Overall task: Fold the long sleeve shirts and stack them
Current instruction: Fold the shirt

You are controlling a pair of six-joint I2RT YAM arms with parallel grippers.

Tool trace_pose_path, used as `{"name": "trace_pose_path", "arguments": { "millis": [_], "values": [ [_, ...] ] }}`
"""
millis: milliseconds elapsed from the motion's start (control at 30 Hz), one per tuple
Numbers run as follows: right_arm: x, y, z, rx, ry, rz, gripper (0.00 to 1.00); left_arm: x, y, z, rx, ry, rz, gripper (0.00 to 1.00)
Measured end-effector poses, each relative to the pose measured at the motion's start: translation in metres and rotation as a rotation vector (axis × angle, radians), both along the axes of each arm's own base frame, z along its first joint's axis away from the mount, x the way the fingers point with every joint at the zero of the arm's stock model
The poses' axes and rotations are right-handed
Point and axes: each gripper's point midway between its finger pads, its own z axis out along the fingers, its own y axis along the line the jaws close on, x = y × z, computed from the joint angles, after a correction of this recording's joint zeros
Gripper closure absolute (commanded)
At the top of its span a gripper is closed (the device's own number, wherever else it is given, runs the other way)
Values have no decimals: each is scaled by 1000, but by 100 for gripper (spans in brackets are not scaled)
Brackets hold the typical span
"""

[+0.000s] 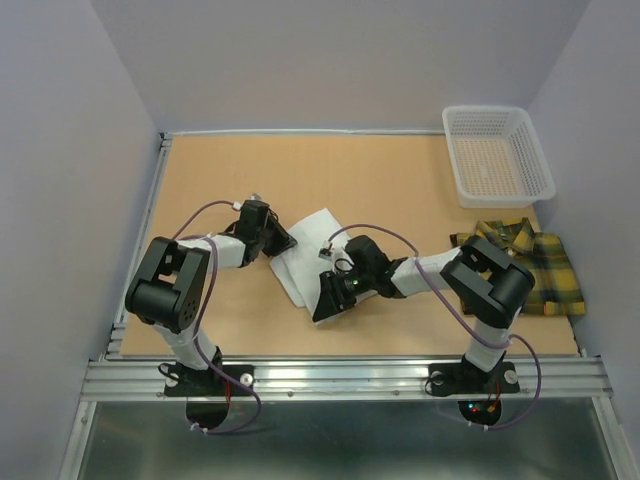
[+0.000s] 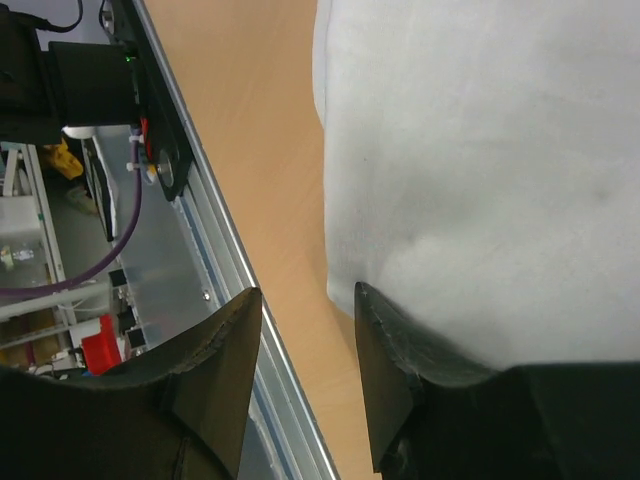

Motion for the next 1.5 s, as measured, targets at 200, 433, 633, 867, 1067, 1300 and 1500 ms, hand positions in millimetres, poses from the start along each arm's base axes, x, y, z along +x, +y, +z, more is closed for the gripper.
{"name": "trace_pose_path", "arguments": {
  "millis": [200, 433, 633, 867, 1067, 1300, 1500],
  "values": [
    [3, -5, 13, 34, -21, -12, 50, 16, -3, 1, -3, -33, -27, 71],
    [53, -22, 60, 89, -118, -114, 49, 49, -12, 3, 50, -88, -116, 71],
    [77, -33, 45, 73, -126, -134, 49, 56, -16, 3, 77, -105, -172, 71],
    [58, -46, 0, 32, -65, -96, 49, 67, -20, 3, 94, -100, -196, 70],
    [50, -46, 2, 101, -80, -100, 49, 97, -28, 7, 129, -115, -233, 63],
    [45, -47, 16, 58, -83, -141, 44, 110, -25, 12, 187, -143, -266, 39],
    [89, -54, 84, -13, -327, -257, 42, 80, -7, 77, 192, -228, -209, 17]
  ]
}}
